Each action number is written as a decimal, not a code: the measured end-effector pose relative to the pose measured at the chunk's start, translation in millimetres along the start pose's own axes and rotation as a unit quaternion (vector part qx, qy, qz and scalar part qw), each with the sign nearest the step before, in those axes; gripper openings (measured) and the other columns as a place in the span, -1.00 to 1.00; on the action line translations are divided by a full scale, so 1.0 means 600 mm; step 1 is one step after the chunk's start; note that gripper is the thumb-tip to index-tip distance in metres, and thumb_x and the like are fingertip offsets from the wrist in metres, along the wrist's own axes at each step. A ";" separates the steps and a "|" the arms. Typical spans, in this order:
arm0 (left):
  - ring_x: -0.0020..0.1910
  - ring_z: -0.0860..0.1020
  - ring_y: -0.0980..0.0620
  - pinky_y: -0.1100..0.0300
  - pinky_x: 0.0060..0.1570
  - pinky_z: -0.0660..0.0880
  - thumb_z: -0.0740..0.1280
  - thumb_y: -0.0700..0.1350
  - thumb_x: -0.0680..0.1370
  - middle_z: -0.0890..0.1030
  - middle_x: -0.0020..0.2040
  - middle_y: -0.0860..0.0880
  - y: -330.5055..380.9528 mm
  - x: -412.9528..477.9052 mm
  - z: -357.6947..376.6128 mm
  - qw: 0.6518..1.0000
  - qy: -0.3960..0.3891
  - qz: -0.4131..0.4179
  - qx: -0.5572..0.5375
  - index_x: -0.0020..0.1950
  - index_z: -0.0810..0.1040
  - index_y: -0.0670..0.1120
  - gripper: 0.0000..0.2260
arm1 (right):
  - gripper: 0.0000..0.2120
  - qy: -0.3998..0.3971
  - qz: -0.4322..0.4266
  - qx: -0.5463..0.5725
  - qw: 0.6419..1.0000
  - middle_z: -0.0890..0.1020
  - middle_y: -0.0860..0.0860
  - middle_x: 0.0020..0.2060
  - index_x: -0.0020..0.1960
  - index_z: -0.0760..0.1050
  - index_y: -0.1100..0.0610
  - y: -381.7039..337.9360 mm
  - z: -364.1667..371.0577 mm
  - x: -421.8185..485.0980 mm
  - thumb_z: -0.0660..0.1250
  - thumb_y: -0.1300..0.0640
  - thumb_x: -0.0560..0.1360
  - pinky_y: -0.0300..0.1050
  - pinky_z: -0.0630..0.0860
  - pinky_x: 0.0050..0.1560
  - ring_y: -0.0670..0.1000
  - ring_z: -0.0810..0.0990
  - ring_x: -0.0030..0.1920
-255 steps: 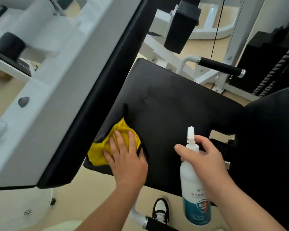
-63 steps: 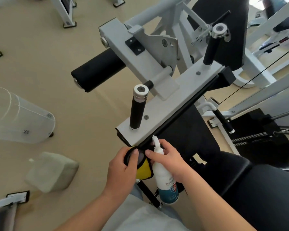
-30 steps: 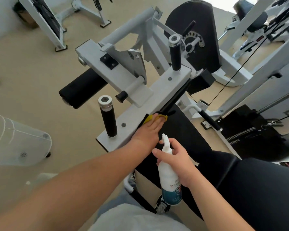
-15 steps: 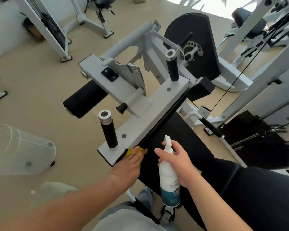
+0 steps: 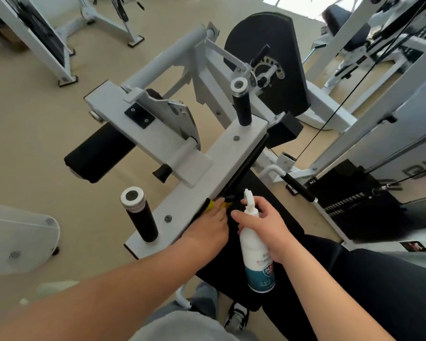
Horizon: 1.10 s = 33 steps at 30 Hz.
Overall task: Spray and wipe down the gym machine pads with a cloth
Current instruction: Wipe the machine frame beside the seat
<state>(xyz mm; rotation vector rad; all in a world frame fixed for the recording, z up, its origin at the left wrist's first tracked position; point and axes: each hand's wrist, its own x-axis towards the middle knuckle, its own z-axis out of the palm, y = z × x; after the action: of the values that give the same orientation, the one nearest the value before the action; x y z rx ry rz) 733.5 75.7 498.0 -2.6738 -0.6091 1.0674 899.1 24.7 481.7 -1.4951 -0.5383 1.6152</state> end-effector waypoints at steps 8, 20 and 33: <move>-0.38 0.47 -0.05 -0.01 0.26 0.49 0.47 -0.12 0.20 0.50 -0.48 -0.01 0.024 -0.101 0.066 0.985 0.106 0.070 -0.116 -0.43 0.53 -0.02 -0.88 | -0.60 -0.027 0.044 0.014 0.999 0.68 0.18 -0.22 0.27 0.59 0.05 0.007 0.025 0.032 0.65 0.13 0.50 0.03 0.66 -0.15 0.19 0.66 -0.17; -0.13 0.60 -0.12 -0.18 0.44 0.41 0.47 -0.16 0.37 0.62 -0.28 -0.05 0.022 -0.095 0.077 0.980 0.181 0.025 -0.081 -0.20 0.66 -0.08 -0.96 | -0.63 -0.037 0.051 0.030 0.998 0.68 0.17 -0.24 0.16 0.59 0.08 0.018 0.035 0.050 0.67 0.03 0.48 0.07 0.66 -0.14 0.17 0.67 -0.22; 0.66 -0.17 -0.29 -0.32 0.20 -0.65 0.21 0.16 0.67 0.05 0.68 -0.25 -0.054 0.142 -0.098 0.979 -0.094 0.006 0.181 0.65 0.26 -0.10 -0.40 | -0.63 0.034 0.002 0.044 0.998 0.74 0.13 -0.20 0.17 0.66 -0.08 0.002 -0.047 0.030 0.71 0.01 0.43 0.13 0.67 -0.01 0.13 0.71 -0.16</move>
<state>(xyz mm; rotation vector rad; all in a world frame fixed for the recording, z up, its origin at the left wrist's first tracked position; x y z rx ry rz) 820.1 141.0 498.6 -2.2857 -0.3841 1.3029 927.1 31.9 464.6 -1.4794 -0.4210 1.5659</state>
